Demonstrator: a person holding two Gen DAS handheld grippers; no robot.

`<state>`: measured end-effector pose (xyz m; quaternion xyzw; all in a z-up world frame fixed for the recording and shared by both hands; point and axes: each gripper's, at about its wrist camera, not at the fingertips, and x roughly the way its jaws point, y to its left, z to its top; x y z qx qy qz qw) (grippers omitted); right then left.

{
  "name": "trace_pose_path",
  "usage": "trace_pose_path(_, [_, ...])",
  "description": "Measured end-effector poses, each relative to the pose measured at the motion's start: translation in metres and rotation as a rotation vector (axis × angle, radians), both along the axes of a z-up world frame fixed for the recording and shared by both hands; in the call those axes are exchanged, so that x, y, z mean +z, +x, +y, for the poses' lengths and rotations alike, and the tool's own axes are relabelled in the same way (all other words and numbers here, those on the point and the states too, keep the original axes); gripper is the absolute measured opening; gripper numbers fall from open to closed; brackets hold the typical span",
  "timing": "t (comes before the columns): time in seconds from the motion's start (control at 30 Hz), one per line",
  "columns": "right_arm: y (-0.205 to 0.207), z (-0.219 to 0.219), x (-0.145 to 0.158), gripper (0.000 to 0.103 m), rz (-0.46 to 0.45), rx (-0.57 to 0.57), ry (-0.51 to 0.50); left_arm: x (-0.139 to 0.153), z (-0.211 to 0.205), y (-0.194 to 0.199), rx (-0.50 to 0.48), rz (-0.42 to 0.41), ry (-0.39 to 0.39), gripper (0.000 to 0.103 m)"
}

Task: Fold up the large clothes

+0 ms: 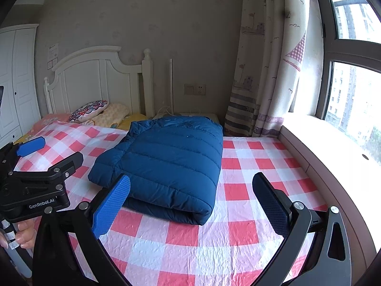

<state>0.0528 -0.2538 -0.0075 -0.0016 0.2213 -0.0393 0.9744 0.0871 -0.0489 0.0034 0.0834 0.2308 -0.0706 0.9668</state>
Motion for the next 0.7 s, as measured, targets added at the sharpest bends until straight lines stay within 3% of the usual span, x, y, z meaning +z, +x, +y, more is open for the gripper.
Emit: trace_pose_path(0.7, [-0.0001,0.0036,-0.0049,0.099,0.011,0.001,0.005,-0.0036,0.0006,0.0021,-0.019,0.004,-0.001,0.101])
